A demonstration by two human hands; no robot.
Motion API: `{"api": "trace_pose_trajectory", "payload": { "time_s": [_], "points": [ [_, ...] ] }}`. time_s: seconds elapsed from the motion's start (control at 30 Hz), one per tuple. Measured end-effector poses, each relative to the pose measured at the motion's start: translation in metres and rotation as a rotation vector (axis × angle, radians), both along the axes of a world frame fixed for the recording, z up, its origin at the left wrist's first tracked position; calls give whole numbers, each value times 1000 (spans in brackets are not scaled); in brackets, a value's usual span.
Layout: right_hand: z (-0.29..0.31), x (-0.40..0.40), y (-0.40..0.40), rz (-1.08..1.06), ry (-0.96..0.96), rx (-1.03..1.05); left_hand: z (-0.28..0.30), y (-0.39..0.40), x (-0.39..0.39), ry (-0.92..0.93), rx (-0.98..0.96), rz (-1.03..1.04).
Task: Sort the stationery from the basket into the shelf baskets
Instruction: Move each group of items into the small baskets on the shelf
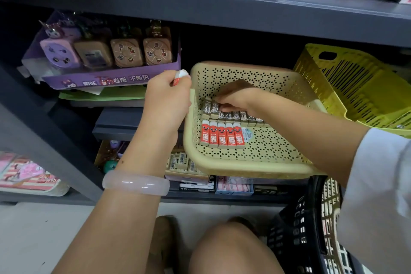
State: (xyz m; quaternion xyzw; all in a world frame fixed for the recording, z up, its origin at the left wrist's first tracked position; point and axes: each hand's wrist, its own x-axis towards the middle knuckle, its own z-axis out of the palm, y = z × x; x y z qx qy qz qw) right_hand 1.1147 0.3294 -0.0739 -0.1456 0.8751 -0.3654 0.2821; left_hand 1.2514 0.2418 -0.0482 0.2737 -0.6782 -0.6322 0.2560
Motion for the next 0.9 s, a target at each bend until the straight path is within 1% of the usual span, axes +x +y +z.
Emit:
{"api": "trace_pose_trajectory", "payload": {
  "time_s": [0.13,0.2,0.27,0.37,0.47,0.67,0.7,0.73,0.77,0.83,0.87,0.9],
  "points": [
    [-3,-5,9,281,216,93,-1,-1,-1,-6,-4,-23],
    [-6,-6,10,441,370,228,-3,-1,-2,-9,-5,-29],
    [-12,-7,7,546,463,296,-3,-1,-2,-4,7,-30],
    [-18,-7,4,570,560,289,-4,-2,-2,12,27,-29],
    [-19,-7,4,575,610,281,-6,-3,-5,16,36,-35],
    [-12,-3,7,593,608,281,-4,0,-5,84,118,-30],
    [-8,-2,8,561,616,224,-3,1,-4,99,118,-37],
    [-2,1,9,503,593,105,-3,3,-3,112,120,-46],
    [6,5,10,418,505,-58,-2,4,-2,126,128,-58],
    [20,15,13,293,202,-393,-1,7,-1,144,144,-85],
    [25,19,14,285,94,-499,0,9,-1,141,141,-95],
    [29,23,16,298,36,-559,0,11,-1,135,132,-97]
  ]
}}
